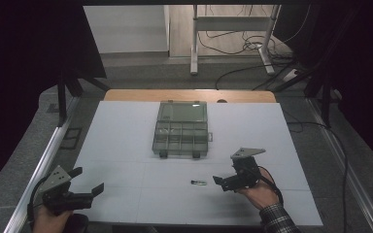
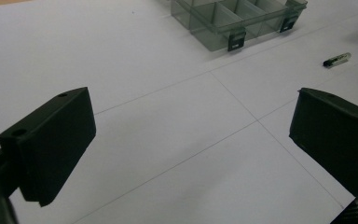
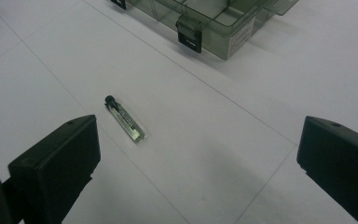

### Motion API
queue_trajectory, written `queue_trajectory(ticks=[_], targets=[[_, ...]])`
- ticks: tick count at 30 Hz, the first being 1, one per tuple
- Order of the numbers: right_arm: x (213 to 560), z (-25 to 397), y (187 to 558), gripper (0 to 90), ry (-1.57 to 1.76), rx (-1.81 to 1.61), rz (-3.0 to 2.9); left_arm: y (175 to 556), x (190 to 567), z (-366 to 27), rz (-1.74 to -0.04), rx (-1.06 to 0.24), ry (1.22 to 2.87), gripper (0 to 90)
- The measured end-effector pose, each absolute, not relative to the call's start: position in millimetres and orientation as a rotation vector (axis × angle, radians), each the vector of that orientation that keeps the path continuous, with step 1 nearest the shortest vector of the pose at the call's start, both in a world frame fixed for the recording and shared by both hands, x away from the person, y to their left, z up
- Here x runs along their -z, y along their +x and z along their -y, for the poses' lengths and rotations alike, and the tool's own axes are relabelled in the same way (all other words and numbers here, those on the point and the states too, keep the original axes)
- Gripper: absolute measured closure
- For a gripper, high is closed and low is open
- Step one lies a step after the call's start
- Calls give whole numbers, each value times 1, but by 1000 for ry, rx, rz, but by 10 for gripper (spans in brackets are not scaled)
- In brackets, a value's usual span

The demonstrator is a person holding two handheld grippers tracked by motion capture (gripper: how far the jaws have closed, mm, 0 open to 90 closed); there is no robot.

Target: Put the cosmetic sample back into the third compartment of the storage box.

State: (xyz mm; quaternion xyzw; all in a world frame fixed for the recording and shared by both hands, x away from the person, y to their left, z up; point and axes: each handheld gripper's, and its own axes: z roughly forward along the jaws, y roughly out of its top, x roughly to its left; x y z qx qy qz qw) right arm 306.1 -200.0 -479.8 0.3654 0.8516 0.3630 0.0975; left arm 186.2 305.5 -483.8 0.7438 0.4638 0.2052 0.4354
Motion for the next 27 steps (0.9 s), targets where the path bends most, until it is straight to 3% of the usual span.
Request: queue_trajectory(ticks=[15, 21, 26, 27], targets=[[483, 181, 316, 15, 1125, -973, -2575, 186, 484, -306, -1154, -511, 1851, 7], [483, 169, 319, 108, 1087, -953, -2594, 186, 484, -306, -1153, -510, 1851, 7], [487, 159, 322, 293, 1015, -939, -2667, 186, 484, -306, -1154, -507, 1848, 7], [487, 159, 322, 293, 1015, -939, -2667, 186, 484, -306, -1154, -507, 1848, 6]])
